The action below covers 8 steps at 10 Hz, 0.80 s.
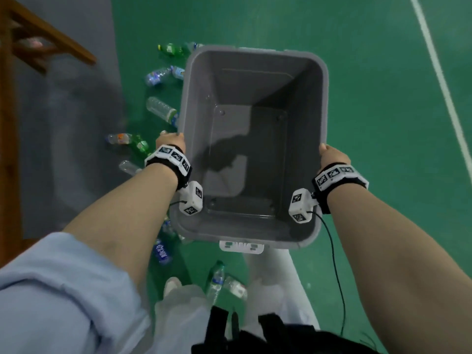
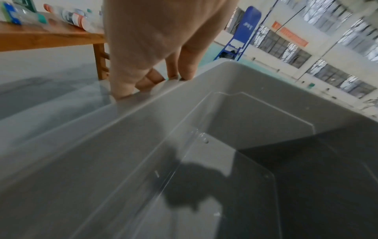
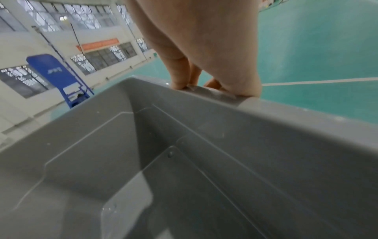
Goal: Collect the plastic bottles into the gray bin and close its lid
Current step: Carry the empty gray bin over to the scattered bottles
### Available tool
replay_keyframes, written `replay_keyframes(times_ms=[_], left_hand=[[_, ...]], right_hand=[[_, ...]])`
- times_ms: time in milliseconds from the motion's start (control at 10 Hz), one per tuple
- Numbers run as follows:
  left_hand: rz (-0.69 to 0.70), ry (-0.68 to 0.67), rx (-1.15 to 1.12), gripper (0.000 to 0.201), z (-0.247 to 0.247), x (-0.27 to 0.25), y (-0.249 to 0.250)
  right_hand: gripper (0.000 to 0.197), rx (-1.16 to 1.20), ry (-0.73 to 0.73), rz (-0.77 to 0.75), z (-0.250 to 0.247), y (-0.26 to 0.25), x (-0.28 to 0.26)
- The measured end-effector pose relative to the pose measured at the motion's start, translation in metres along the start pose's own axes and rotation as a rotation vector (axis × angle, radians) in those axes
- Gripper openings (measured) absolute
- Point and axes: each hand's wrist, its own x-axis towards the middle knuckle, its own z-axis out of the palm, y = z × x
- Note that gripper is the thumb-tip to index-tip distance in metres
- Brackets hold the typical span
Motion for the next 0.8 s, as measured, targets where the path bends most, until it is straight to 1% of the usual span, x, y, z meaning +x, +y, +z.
replay_keyframes(times_ms=[100, 200, 300, 400, 500, 600, 700, 800], left_hand=[[-0.159, -0.049, -0.260, 0.035, 0.016, 0.075, 0.064], [-0.257, -0.049, -0.568, 0.039, 0.026, 0.106, 0.095], [-0.308, -0.044, -0.784, 0.041, 0.048, 0.159, 0.125], [-0.360, -0.019, -1.027, 0.038, 0.065, 0.203, 0.155], [-0.407, 0.092, -1.196, 0.040, 0.097, 0.255, 0.170], [-0.375, 0.111, -1.215, 0.048, 0.131, 0.296, 0.181], [-0.372, 0.106, -1.296, 0.045, 0.147, 0.312, 0.201], [-0.339, 0.106, -1.294, 0.041, 0.167, 0.327, 0.216]], right_hand=[[0.037, 0.084, -0.003, 0.083, -0.001, -0.026, 0.073], [0.035, 0.110, 0.010, 0.098, 0.004, -0.044, 0.134], [0.035, 0.139, 0.036, 0.077, 0.016, -0.053, 0.194], [0.033, 0.156, 0.068, 0.070, 0.034, -0.056, 0.250], [0.028, 0.184, 0.063, 0.049, 0.061, -0.051, 0.310], [0.036, 0.215, 0.052, 0.044, 0.086, -0.036, 0.366], [0.022, 0.231, 0.056, 0.033, 0.107, -0.022, 0.408], [0.016, 0.205, 0.055, 0.005, 0.125, -0.012, 0.440]])
